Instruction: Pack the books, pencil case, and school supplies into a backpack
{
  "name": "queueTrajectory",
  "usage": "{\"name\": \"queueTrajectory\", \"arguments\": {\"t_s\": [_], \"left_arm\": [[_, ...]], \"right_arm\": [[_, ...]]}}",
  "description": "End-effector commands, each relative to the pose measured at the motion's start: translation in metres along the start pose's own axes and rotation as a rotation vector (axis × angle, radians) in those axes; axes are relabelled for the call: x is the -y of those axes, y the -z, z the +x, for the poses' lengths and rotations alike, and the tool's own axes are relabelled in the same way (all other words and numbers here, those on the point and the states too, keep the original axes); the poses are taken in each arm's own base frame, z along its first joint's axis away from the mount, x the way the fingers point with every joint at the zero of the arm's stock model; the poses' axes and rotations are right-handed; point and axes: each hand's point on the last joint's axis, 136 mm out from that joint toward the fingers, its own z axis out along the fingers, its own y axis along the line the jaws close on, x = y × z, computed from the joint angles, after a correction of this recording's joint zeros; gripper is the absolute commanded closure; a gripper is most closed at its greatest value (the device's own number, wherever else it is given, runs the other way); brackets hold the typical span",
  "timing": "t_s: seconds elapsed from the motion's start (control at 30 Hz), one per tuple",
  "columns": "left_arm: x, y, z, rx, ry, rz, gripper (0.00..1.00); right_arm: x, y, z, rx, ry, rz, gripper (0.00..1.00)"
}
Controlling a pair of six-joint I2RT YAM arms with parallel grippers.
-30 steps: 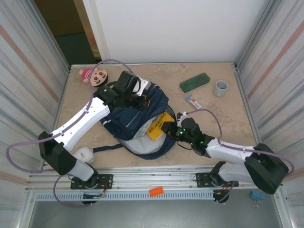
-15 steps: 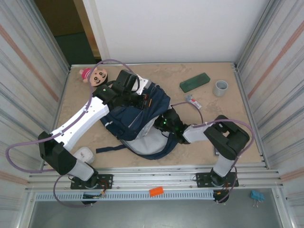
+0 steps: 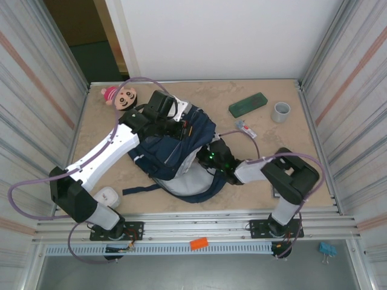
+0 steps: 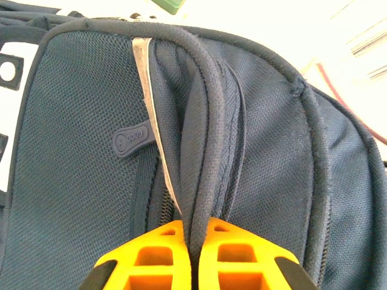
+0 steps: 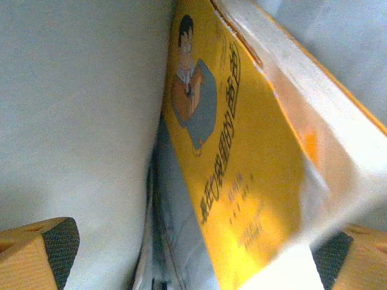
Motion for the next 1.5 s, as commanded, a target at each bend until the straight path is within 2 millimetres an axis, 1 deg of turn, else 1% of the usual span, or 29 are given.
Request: {"name": "queueTrajectory", "arguments": {"t_s": [0.0, 0.07, 0.2, 0.27, 0.33, 0.47, 0.53, 0.6, 0.63, 0.67, 0.73, 0.77, 0.83, 0.87, 0.93, 1.0, 1.07, 1.13, 1.17, 1.27, 1.3, 1.4, 1.47], "left_arm": [[-0.002, 0.018, -0.019, 0.113, -0.007, -0.024, 1.00], [-0.006, 0.012, -0.011, 0.102, 0.003, -0.031, 1.00], [-0.012, -0.003, 0.002, 0.074, 0.027, -0.038, 1.00], [-0.012, -0.015, 0.014, 0.042, 0.016, -0.057, 1.00], [-0.012, -0.029, 0.028, 0.000, 0.004, -0.072, 0.99], [-0.005, -0.065, 0.065, -0.098, 0.000, -0.069, 0.96], [-0.002, -0.086, 0.085, -0.140, 0.005, -0.069, 0.96], [0.002, -0.105, 0.102, -0.177, 0.007, -0.059, 0.94], [0.005, -0.115, 0.109, -0.195, 0.006, -0.051, 0.90], [0.009, -0.123, 0.116, -0.213, 0.001, -0.045, 0.82], [0.019, -0.131, 0.120, -0.232, 0.003, -0.019, 0.62], [0.021, -0.132, 0.119, -0.230, 0.009, -0.010, 0.56], [0.026, -0.125, 0.107, -0.186, 0.021, 0.001, 0.43], [0.027, -0.118, 0.101, -0.160, 0.024, 0.002, 0.39], [0.027, -0.097, 0.084, -0.088, 0.032, -0.010, 0.30], [0.020, -0.074, 0.072, -0.025, 0.056, -0.029, 0.22], [0.007, -0.050, 0.067, 0.034, 0.099, -0.053, 0.19], [-0.015, -0.027, 0.068, 0.083, 0.163, -0.078, 0.18], [-0.026, -0.019, 0.072, 0.095, 0.194, -0.093, 0.17], [-0.061, 0.004, 0.090, 0.126, 0.303, -0.126, 0.17], [-0.070, 0.011, 0.097, 0.135, 0.336, -0.132, 0.17], [-0.094, 0.026, 0.114, 0.166, 0.418, -0.153, 0.17], [-0.104, 0.032, 0.123, 0.183, 0.466, -0.160, 0.17]], "right_arm": [[0.029, 0.035, 0.009, -0.035, 0.048, 0.107, 0.01], [0.032, 0.063, 0.011, -0.041, 0.105, 0.149, 0.01], [0.032, 0.117, 0.003, -0.023, 0.218, 0.263, 0.01], [0.026, 0.146, -0.005, 0.007, 0.290, 0.284, 0.01], [0.018, 0.169, -0.013, 0.048, 0.357, 0.277, 0.01], [0.006, 0.202, -0.024, 0.119, 0.518, 0.232, 0.01], [0.000, 0.212, -0.025, 0.143, 0.595, 0.195, 0.01], [-0.007, 0.218, -0.024, 0.149, 0.659, 0.158, 0.01], [-0.010, 0.220, -0.023, 0.149, 0.692, 0.138, 0.01], [-0.013, 0.222, -0.021, 0.143, 0.726, 0.121, 0.01], [-0.019, 0.223, -0.017, 0.121, 0.799, 0.103, 0.01], [-0.020, 0.224, -0.015, 0.104, 0.836, 0.100, 0.01], [-0.026, 0.223, -0.009, 0.047, 0.928, 0.090, 0.01], [-0.027, 0.222, -0.005, 0.016, 0.969, 0.086, 0.01], [-0.033, 0.214, 0.001, -0.034, 0.983, 0.063, 0.00], [-0.034, 0.202, 0.009, -0.089, 0.996, 0.050, 0.02], [-0.030, 0.191, 0.014, -0.142, 1.021, 0.083, 0.03], [-0.020, 0.178, 0.019, -0.207, 1.040, 0.131, 0.04], [-0.018, 0.173, 0.022, -0.226, 1.063, 0.149, 0.04], [-0.017, 0.158, 0.039, -0.294, 1.258, 0.197, 0.01], [-0.016, 0.152, 0.048, -0.337, 1.337, 0.210, 0.00], [-0.002, 0.133, 0.077, -0.496, 1.558, 0.248, 0.01], [0.012, 0.118, 0.086, -0.567, 1.671, 0.294, 0.01]]}}
